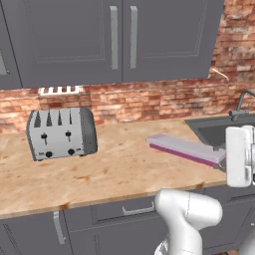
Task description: The ice cube tray has been filled with water. Take the tray and place it in the freezer to make ice. Close the freezer door after placing the tray.
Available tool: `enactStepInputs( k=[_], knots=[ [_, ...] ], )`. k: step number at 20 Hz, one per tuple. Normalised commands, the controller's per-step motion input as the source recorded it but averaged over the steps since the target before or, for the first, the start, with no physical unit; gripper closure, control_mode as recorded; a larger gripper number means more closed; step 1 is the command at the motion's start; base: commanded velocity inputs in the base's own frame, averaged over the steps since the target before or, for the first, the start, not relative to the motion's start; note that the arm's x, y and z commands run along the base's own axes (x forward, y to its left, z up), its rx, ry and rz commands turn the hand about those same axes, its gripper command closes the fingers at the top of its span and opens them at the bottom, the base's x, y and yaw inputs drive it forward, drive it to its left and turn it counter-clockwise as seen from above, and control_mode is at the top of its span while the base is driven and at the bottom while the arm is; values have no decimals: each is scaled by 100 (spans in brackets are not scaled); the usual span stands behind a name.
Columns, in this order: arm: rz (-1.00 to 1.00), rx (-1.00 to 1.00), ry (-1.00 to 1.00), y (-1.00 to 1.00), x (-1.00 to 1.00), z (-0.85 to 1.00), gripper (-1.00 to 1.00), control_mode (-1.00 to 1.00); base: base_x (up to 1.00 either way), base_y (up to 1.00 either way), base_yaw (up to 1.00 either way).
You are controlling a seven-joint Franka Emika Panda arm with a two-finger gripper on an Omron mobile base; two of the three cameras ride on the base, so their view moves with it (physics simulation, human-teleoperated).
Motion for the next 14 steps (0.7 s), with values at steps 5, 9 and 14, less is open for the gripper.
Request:
enactStepInputs(
  k=[5, 9, 14],
  knots=[
    [8, 0, -39, 10, 0, 0, 100, -100, 0, 0, 0],
    [4, -1, -37, 17, -4, 1, 100, -100, 0, 0, 0],
    [1, -3, -7, 19, -10, 10, 100, -100, 0, 0, 0]
  ],
)
